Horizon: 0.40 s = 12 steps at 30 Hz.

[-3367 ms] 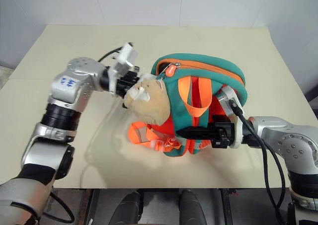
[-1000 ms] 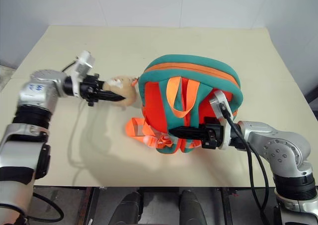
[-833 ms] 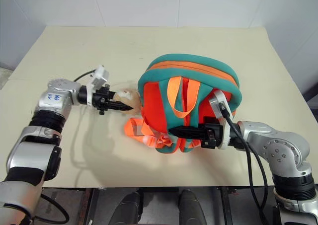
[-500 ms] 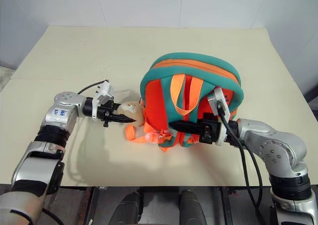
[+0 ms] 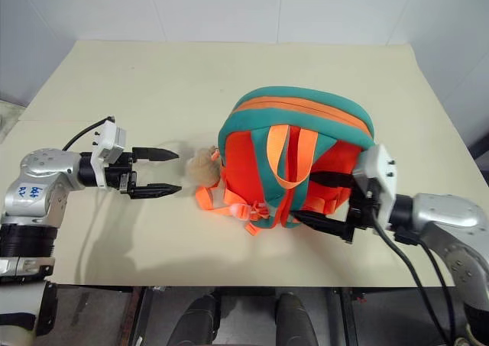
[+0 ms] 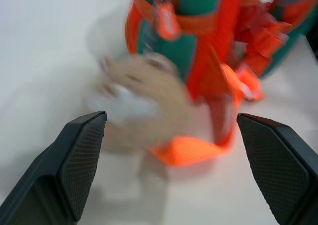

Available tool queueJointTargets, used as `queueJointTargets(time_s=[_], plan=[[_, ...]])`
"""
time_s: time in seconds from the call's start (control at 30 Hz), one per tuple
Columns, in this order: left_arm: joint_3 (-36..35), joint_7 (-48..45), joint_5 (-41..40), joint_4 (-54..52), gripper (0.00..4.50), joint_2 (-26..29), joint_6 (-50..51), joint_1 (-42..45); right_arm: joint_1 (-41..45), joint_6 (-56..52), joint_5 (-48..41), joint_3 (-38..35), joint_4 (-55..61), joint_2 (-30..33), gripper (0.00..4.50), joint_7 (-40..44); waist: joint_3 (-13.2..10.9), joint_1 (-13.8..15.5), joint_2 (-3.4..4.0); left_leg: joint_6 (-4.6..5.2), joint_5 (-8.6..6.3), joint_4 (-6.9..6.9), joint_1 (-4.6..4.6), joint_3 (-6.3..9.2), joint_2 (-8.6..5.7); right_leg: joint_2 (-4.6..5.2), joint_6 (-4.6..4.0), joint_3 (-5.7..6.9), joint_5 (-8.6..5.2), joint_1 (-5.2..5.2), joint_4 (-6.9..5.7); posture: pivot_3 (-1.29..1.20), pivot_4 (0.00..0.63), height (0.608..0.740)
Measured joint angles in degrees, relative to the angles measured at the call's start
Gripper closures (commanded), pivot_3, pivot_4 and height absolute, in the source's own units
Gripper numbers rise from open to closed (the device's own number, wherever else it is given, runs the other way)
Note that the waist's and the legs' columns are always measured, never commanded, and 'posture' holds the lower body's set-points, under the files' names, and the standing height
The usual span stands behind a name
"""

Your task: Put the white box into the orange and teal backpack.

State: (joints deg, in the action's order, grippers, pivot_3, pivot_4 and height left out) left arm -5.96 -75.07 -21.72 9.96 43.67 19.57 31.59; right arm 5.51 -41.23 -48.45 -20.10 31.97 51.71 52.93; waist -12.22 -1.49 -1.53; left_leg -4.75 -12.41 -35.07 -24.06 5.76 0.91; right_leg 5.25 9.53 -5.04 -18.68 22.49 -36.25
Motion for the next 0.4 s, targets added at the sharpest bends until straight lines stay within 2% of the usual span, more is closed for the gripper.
queueJointTargets(time_s=[0.13, 0.3, 0.4], plan=[[-3.57, 1.7, -1.53, -2.58, 0.0, 0.73, -0.24, -6.77, -9.43, 2.95, 4.69, -7.29, -2.61, 2.46, 0.04, 3.84, 0.0, 0.05, 0.0, 0.01, -0.01, 0.03, 0.04, -0.01, 0.0, 0.0, -0.01, 0.0, 0.03, -0.06, 0.11, 0.0, 0.15, 0.74], [-7.11, 3.32, -2.84, -4.83, 0.0, 0.82, -2.27, -8.9, -12.6, 8.31, 8.88, -12.14, -6.94, 3.59, 0.04, 7.68, 0.0, -0.06, 0.0, 0.06, 0.04, 0.03, 0.18, -0.08, 0.01, 0.02, -0.07, 0.0, 0.18, -0.2, 0.26, 0.0, 0.15, 0.74], [-7.2, 4.33, -3.03, -6.12, 0.0, 0.79, -2.99, -11.94, -12.6, 12.41, 11.71, -12.23, -10.85, 3.59, 0.04, 9.3, -0.01, -0.31, -0.02, 0.05, 0.02, 0.19, 0.77, -0.25, 0.04, 0.07, -0.32, -0.01, 0.05, -0.76, 0.52, 0.0, 0.15, 0.74]])
